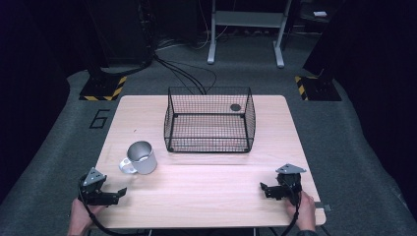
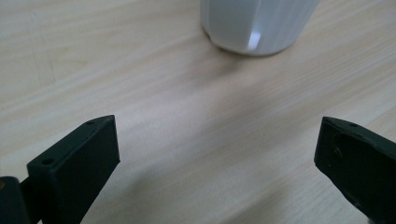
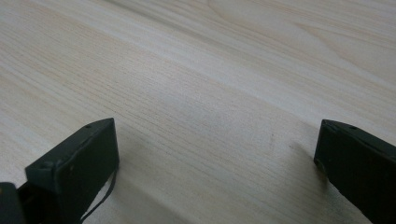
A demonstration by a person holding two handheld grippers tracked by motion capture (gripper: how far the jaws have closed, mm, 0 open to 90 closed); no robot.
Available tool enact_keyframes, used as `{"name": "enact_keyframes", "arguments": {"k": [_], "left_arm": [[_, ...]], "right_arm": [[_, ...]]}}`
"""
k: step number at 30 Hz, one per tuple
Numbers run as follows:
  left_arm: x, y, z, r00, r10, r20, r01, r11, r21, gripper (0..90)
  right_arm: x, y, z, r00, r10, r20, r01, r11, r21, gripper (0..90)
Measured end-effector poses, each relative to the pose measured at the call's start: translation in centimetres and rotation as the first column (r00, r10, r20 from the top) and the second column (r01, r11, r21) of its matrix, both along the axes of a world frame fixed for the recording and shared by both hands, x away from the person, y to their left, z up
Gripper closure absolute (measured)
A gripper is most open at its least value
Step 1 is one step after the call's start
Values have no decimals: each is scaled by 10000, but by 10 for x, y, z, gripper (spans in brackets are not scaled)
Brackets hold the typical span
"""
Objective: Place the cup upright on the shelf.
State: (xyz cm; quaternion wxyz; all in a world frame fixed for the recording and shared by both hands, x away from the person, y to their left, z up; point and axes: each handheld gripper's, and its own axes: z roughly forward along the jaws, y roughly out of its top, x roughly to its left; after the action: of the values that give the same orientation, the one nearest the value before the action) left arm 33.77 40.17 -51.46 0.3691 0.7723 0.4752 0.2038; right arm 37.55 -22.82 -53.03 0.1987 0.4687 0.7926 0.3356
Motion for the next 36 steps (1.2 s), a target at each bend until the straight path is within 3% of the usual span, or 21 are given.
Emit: {"name": "enact_keyframes", "arguments": {"k": [2,12,20,32,36], "left_arm": [[2,0,8,9998,-83,184,85,9999,-111,0],[16,-4,40,9972,-665,336,676,9972,-323,0],[35,-14,63,9902,-1220,680,1252,9912,-440,0],[61,-32,74,9811,-1849,573,1866,9821,-256,0],[69,-40,76,9784,-2018,455,2021,9794,-8,0]], "right_arm": [[0,0,0,10000,6,-21,-6,10000,-11,0],[0,0,0,10000,60,36,-60,10000,-39,0],[1,0,0,10000,65,34,-65,10000,-40,0],[1,0,0,10000,88,42,-88,10000,-37,0],[1,0,0,10000,88,18,-88,9999,-51,0]]}}
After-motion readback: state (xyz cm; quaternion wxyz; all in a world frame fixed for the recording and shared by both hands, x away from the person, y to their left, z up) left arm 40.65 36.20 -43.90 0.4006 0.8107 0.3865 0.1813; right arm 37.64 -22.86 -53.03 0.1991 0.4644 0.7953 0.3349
